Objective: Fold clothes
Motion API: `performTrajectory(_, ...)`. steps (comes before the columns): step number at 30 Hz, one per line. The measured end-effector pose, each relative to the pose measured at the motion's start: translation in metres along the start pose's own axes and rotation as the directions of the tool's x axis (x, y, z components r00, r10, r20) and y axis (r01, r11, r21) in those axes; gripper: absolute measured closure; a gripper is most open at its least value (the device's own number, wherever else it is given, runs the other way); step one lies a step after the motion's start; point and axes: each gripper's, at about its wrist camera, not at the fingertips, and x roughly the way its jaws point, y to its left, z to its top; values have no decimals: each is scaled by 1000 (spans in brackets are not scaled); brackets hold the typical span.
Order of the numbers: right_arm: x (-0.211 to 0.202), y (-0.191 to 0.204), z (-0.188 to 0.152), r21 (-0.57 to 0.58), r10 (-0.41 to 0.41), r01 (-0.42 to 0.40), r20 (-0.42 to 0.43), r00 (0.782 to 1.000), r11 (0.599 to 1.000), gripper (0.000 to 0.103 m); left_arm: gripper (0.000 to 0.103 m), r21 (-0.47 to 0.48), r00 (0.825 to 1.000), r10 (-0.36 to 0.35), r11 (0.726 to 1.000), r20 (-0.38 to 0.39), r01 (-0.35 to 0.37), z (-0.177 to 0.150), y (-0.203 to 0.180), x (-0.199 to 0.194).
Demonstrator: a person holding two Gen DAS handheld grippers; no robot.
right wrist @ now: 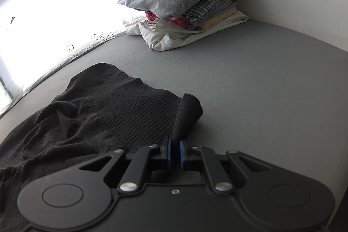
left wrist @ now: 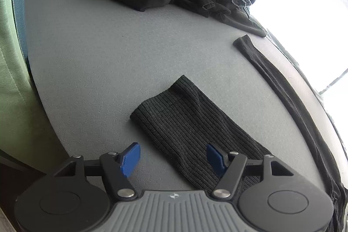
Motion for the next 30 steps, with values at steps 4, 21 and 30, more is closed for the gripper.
performTrajectory(4,-1,3,-2,0,-16,16,11,1000,1000,95,47,-42,1000,-19,999,5,20,3,11,0)
performTrajectory(21,-3,11,-7,-10,-57,58,43,997,998,94,51,95,995,85,991,55,-90,6,-14,16)
performTrajectory(30,-4,10,-4,30,-73,72,33,997,997,94,97,-15,993,97,995,67,-96,14,-3,10)
